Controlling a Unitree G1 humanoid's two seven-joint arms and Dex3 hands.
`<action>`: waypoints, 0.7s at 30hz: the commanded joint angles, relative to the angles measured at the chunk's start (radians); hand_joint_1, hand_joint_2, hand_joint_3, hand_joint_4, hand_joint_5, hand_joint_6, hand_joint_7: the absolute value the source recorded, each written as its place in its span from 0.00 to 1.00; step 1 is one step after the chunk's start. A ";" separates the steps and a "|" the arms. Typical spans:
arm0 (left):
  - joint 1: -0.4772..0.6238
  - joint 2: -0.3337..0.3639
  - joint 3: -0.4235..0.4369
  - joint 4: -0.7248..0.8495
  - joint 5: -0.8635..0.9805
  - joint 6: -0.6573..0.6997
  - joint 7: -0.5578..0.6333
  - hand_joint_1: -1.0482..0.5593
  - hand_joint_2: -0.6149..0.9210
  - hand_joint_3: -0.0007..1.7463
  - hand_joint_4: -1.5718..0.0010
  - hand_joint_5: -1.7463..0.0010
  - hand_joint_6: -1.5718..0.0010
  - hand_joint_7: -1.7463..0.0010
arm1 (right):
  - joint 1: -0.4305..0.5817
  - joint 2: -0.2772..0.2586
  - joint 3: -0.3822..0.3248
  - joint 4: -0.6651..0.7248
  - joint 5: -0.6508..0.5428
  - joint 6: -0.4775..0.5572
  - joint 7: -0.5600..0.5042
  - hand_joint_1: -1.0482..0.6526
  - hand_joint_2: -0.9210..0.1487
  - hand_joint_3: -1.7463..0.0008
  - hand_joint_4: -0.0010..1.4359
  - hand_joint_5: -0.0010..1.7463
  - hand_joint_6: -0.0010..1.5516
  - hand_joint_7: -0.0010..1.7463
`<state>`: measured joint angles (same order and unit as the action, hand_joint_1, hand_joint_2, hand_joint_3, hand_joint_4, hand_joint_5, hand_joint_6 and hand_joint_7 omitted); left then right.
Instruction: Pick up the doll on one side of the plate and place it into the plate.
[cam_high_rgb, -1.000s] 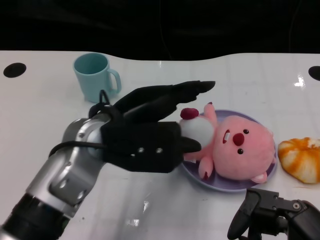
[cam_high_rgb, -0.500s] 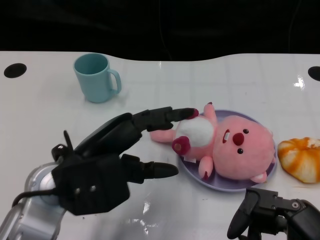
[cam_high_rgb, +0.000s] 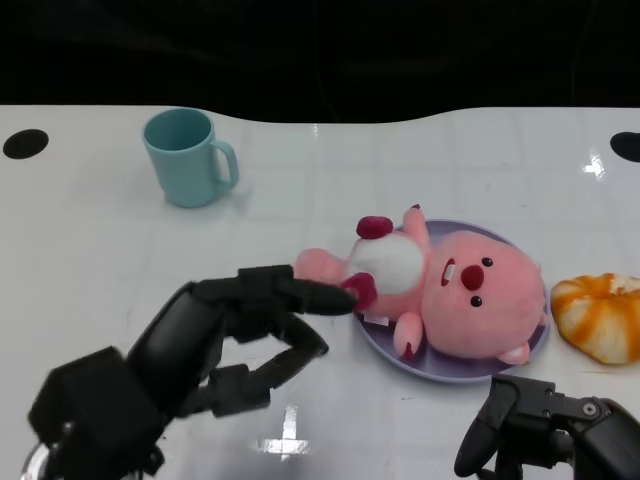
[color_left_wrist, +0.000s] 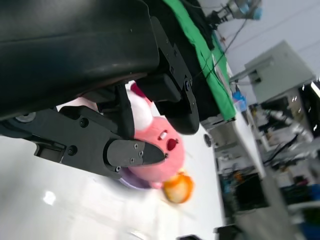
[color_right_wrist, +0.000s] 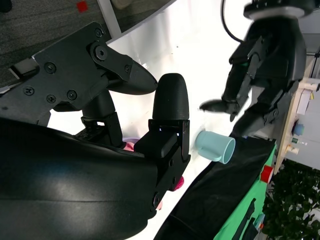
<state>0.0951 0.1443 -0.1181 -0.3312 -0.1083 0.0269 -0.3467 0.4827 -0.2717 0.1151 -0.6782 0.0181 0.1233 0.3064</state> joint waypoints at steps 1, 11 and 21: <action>0.068 -0.005 0.022 -0.079 -0.049 0.114 0.035 0.57 0.74 0.65 0.53 0.22 0.55 0.35 | -0.002 -0.006 -0.011 0.003 0.012 -0.007 0.003 0.50 0.35 0.39 0.46 0.97 0.40 0.77; 0.209 -0.020 0.057 -0.300 -0.220 0.517 0.110 0.50 0.77 0.62 0.57 0.08 0.60 0.19 | -0.007 -0.007 -0.012 0.009 0.011 -0.013 0.003 0.50 0.36 0.38 0.46 0.97 0.40 0.77; 0.223 -0.031 0.069 -0.292 -0.268 0.578 0.133 0.48 0.78 0.58 0.59 0.02 0.61 0.16 | -0.008 -0.011 -0.026 0.021 0.012 -0.019 0.011 0.49 0.35 0.39 0.46 0.96 0.40 0.76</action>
<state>0.3196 0.1048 -0.0591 -0.6330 -0.3666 0.6101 -0.2151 0.4737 -0.2720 0.1023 -0.6642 0.0196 0.1201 0.3148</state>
